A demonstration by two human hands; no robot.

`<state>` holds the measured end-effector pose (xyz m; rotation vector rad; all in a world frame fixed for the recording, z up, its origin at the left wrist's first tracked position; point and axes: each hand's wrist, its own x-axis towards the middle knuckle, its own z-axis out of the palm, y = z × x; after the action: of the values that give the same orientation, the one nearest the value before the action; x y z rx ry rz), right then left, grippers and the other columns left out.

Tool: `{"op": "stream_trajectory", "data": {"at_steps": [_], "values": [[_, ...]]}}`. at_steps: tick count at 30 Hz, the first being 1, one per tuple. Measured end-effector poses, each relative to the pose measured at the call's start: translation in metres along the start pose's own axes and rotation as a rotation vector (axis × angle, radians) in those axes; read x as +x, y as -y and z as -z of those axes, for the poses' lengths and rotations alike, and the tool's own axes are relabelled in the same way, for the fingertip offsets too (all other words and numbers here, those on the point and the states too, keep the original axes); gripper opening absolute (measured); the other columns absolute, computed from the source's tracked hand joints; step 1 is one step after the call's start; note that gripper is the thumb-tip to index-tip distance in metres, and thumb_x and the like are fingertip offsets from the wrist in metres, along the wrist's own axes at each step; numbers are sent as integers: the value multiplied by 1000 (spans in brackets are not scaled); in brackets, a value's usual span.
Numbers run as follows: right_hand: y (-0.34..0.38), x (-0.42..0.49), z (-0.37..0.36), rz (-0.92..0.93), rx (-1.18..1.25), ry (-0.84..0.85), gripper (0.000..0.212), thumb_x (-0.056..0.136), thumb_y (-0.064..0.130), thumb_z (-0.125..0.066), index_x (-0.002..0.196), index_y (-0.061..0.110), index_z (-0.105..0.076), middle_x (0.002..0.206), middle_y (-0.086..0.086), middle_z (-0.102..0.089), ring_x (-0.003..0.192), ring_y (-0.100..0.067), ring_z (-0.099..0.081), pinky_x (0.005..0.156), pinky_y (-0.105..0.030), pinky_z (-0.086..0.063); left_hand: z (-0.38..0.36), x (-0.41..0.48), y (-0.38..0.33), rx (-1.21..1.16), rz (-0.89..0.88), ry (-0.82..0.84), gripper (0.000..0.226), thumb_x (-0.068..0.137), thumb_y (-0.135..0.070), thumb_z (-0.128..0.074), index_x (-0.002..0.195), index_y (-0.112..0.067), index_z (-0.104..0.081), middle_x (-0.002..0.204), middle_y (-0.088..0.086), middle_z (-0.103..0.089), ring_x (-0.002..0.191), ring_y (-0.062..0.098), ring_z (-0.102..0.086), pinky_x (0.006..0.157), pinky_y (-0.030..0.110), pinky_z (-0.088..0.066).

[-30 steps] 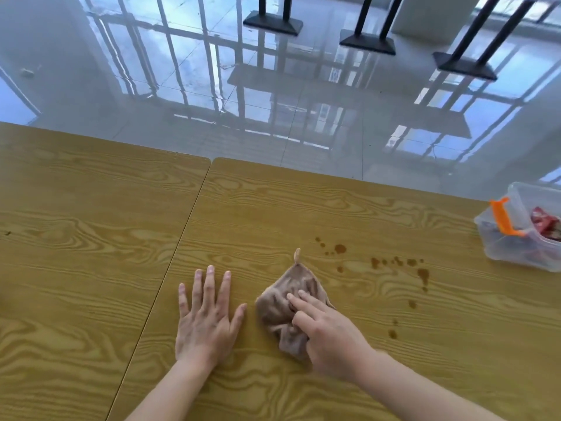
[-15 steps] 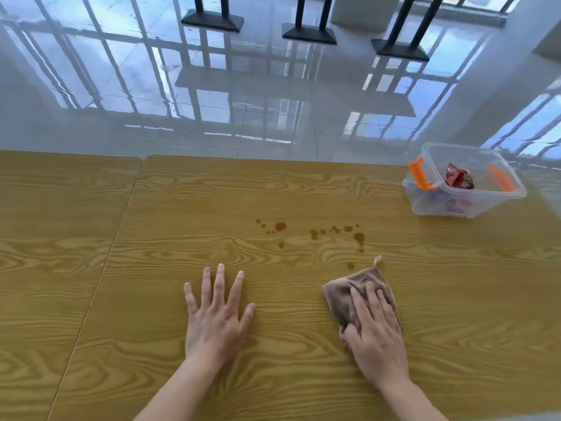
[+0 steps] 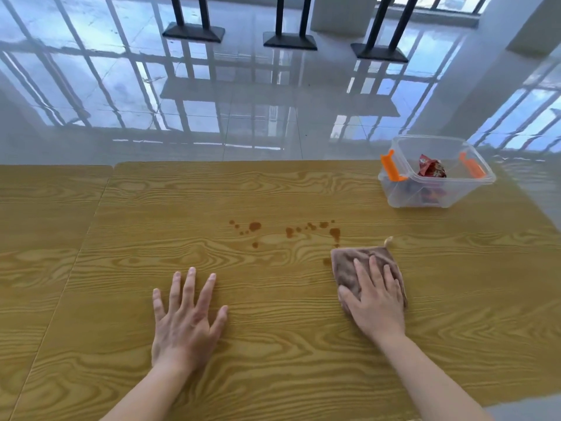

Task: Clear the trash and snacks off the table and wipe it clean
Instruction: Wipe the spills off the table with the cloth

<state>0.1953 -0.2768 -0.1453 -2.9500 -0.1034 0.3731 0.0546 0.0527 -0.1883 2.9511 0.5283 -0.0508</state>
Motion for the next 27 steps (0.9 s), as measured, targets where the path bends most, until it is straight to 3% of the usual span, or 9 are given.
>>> {"op": "stream_trajectory", "data": {"at_steps": [2,5,8,12,16,19,21,23,27], "values": [[19,9,-1,-21,3,17,77,88,74,-21,154,42,1,164,7,16,149,-25,16,120,-46,7,3,7,-3,3,4,-7,73,90,-70,-22,155,-37,-20,165,4,-12,152,25,1,119,58,1],[36,-34,-25,277,-51,7,77,88,74,-24,155,42,-3,164,7,13,150,-27,15,119,-46,6,4,12,-1,16,9,-12,73,90,-70,-21,155,-37,-19,165,4,-11,152,25,1,119,58,1],[6,-80,-42,483,-55,-19,77,86,71,-42,154,43,-15,165,8,-3,152,-24,1,118,-48,-8,0,11,-3,19,6,-15,72,90,-69,-23,154,-37,-20,165,4,-13,152,25,0,119,58,0],[-36,-31,-17,206,-100,-56,77,85,77,-27,152,48,-4,164,11,10,151,-21,10,121,-45,0,-1,8,-15,2,-8,-21,72,90,-69,-22,154,-36,-21,165,5,-15,152,26,-1,119,58,0],[-5,24,1,-73,7,9,76,88,78,-19,153,46,4,163,7,17,149,-27,17,119,-50,8,-1,11,-20,-4,-12,-24,72,90,-69,-21,154,-37,-21,165,4,-15,152,25,0,120,57,0],[24,-5,-14,243,-36,30,74,88,78,-21,151,50,4,161,11,21,149,-28,19,119,-48,11,-2,11,-16,-9,3,-19,72,89,-70,-23,153,-38,-25,164,4,-17,152,25,-3,120,58,-2],[17,-49,-27,537,-45,63,71,88,77,-30,151,53,-8,163,14,11,150,-25,15,118,-47,6,-4,6,-13,-3,4,-15,72,89,-70,-24,153,-37,-27,164,4,-19,152,26,-6,119,58,-3],[-10,-66,-34,639,-82,55,68,88,76,-36,149,55,-15,164,15,-1,152,-23,5,118,-46,-2,-5,-1,-12,2,11,-15,72,88,-70,-24,152,-37,-28,164,4,-20,152,26,-7,120,58,-4],[-35,-5,-14,225,-97,6,70,87,77,-22,150,54,-1,163,13,13,150,-21,13,121,-43,6,-5,-9,-12,7,8,-15,72,88,-70,-25,152,-37,-28,163,4,-21,152,26,-7,119,58,-5]]}}
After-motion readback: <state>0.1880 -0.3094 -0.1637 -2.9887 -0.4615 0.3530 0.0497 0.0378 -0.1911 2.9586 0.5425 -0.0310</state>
